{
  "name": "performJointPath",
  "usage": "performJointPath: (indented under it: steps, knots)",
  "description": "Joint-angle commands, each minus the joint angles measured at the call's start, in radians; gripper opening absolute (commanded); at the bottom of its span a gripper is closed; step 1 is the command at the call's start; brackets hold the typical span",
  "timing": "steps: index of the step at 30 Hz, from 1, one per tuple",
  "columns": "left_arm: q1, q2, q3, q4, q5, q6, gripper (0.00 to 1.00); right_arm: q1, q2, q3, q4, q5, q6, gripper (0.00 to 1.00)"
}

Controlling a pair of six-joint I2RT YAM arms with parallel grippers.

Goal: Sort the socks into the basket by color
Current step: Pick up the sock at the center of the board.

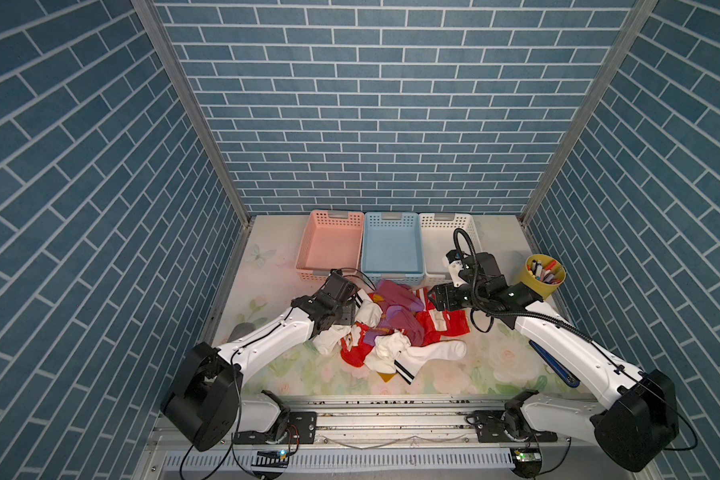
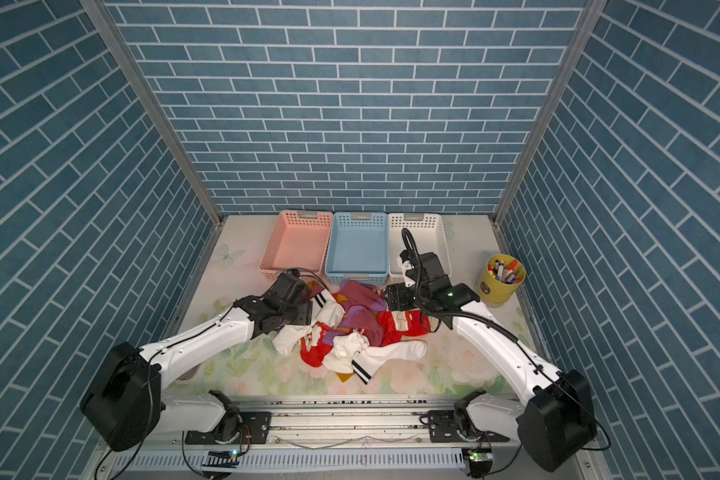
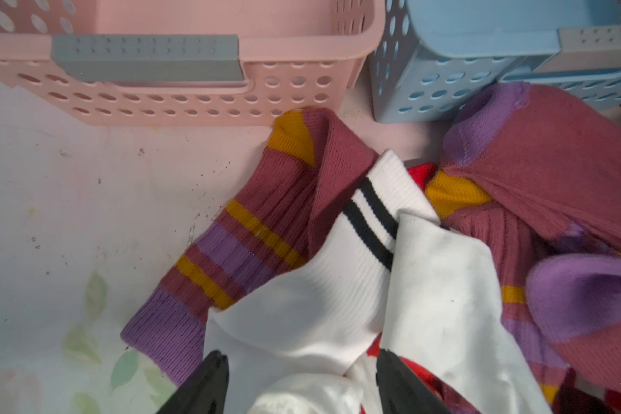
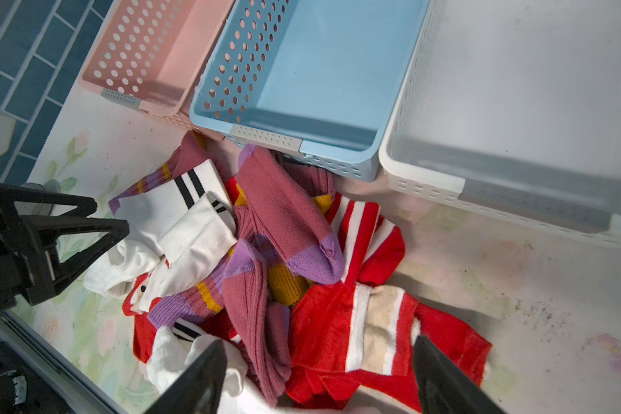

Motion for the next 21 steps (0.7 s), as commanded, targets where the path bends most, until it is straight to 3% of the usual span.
performJointPath:
  steps: [1,11,18,21]
  knots:
    - [-0.005,0.044,0.000,0.061,-0.013,0.025,0.71,0.008,-0.009,-0.014,0.002,0.028,0.039,0.80]
    - [-0.005,0.192,0.048,0.137,-0.009,0.073,0.59,0.007,-0.027,-0.011,-0.024,0.050,0.033,0.77]
    - [-0.005,0.242,0.071,0.138,0.034,0.092,0.27,0.007,-0.044,-0.017,-0.024,0.050,0.033,0.74]
    - [-0.005,0.234,0.069,0.137,0.037,0.099,0.19,0.007,-0.048,-0.022,-0.024,0.072,0.034,0.73]
